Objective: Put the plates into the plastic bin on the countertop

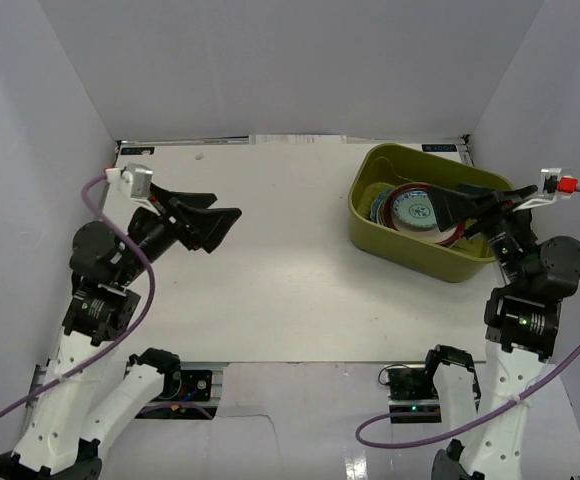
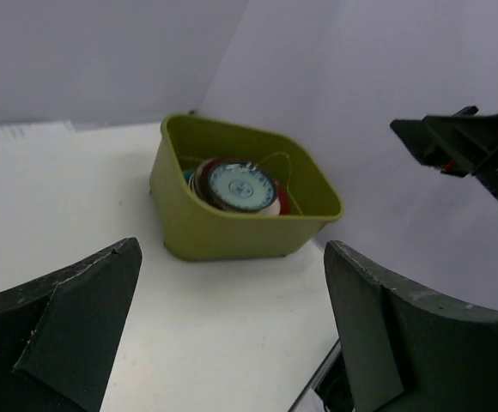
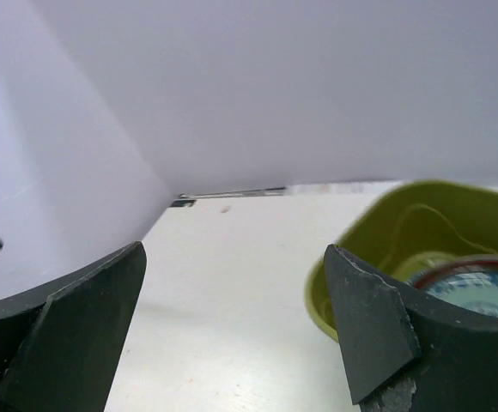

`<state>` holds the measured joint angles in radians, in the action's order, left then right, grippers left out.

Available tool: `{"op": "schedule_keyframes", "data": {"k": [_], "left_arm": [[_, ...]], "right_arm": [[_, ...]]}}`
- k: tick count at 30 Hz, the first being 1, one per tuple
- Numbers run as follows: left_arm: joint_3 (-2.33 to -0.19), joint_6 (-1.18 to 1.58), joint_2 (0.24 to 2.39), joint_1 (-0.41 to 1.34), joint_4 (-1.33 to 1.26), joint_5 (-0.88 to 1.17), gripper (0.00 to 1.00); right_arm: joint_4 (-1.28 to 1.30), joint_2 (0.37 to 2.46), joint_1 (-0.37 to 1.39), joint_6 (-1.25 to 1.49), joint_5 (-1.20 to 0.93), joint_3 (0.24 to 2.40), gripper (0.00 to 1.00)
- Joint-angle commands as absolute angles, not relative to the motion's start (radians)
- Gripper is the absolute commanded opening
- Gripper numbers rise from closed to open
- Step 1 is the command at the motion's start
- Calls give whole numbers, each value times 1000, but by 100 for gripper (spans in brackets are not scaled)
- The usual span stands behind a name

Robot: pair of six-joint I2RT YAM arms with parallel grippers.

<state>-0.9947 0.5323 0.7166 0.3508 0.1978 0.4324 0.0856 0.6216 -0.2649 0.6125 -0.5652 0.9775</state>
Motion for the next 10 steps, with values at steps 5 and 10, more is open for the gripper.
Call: {"op": "schedule_keyframes", "data": {"k": [5, 10], "left_arm": [[-1069, 517, 563, 356, 77, 367, 98], [-1037, 517, 555, 356, 75, 374, 98]], "right_arm": [[-44, 557, -235, 663, -781, 1058, 90], [-57, 564, -233, 673, -762, 1040, 90]]}}
